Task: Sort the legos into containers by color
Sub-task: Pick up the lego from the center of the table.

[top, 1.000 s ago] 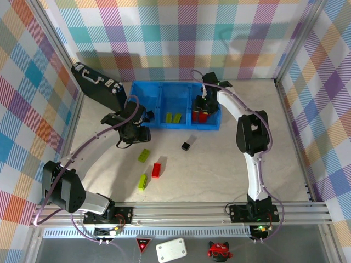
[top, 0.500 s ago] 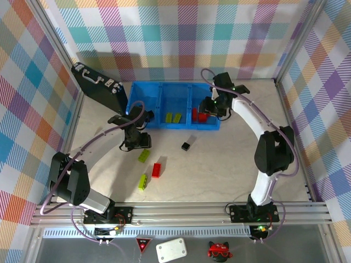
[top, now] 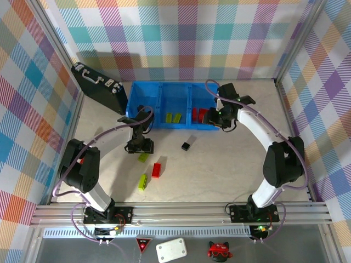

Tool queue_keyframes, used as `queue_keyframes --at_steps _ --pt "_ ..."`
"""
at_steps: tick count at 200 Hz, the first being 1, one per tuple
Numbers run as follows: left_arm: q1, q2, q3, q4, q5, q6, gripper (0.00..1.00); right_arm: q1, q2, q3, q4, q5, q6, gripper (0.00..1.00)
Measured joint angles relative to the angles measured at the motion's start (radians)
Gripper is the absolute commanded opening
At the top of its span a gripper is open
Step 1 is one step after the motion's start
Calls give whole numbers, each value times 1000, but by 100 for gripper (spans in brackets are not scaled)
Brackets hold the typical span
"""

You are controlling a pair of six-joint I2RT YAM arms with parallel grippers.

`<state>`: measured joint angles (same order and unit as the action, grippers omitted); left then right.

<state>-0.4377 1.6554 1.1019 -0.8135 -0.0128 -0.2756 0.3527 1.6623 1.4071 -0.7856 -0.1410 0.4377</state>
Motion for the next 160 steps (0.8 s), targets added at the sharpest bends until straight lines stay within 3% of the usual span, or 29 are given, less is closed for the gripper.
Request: queue_keyframes --at_steps 43,130,160 --pt "0 67 0 15 -7 23 60 0 -33 -24 -1 6 0 49" --pt "0 100 0 43 -3 42 42 0 -35 -27 -1 17 3 49" --pt "0 101 0 50 -3 48 43 0 -35 -27 -1 16 3 49"
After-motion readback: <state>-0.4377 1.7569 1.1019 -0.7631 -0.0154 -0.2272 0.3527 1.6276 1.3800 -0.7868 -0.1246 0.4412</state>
